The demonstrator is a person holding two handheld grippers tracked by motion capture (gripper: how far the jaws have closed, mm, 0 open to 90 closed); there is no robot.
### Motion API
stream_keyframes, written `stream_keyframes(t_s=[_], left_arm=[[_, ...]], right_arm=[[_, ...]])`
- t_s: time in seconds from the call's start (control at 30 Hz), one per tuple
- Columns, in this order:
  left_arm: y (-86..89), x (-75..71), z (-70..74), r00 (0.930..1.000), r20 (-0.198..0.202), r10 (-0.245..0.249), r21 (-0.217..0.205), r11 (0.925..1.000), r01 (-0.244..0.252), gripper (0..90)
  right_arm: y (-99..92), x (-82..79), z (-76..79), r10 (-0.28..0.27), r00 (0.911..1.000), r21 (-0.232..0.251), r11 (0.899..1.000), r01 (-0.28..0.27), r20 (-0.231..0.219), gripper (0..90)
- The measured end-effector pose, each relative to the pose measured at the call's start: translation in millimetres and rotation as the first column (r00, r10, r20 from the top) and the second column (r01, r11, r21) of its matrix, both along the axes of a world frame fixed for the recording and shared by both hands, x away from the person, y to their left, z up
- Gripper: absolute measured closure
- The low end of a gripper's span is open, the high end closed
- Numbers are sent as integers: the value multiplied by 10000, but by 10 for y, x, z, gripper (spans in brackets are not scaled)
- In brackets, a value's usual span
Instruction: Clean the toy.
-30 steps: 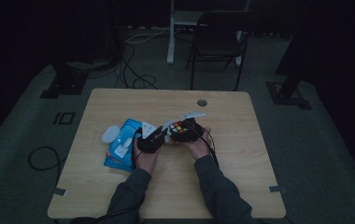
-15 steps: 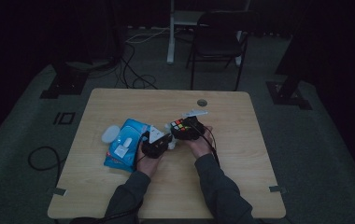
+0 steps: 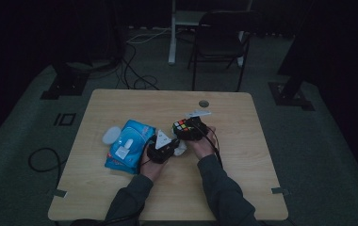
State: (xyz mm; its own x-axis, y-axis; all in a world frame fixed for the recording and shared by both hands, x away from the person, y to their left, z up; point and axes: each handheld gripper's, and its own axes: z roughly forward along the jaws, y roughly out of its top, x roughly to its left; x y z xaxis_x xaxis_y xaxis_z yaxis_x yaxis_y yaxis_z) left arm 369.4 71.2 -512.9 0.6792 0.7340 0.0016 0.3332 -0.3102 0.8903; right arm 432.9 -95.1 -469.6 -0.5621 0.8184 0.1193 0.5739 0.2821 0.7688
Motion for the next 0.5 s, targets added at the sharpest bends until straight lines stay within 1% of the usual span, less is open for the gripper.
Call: stream_keyframes(t_s=[0.13,0.23,0.4,0.5], left_arm=[[38,33,7,9997,-29,245,41,9997,-245,840],[74,69,21,9990,-71,439,-21,9990,-440,841],[168,165,40,9960,-322,830,-52,9965,-833,841],[208,189,48,9948,-340,964,-160,9952,-970,842]], right_arm=[[9,-12,-7,61,10000,-58,10000,-61,-18,340],[25,-21,-14,138,9999,-114,9998,-138,-8,340],[51,-28,-22,252,9997,-142,9996,-252,-11,340],[70,-33,-23,380,9993,-191,9991,-380,7,340]])
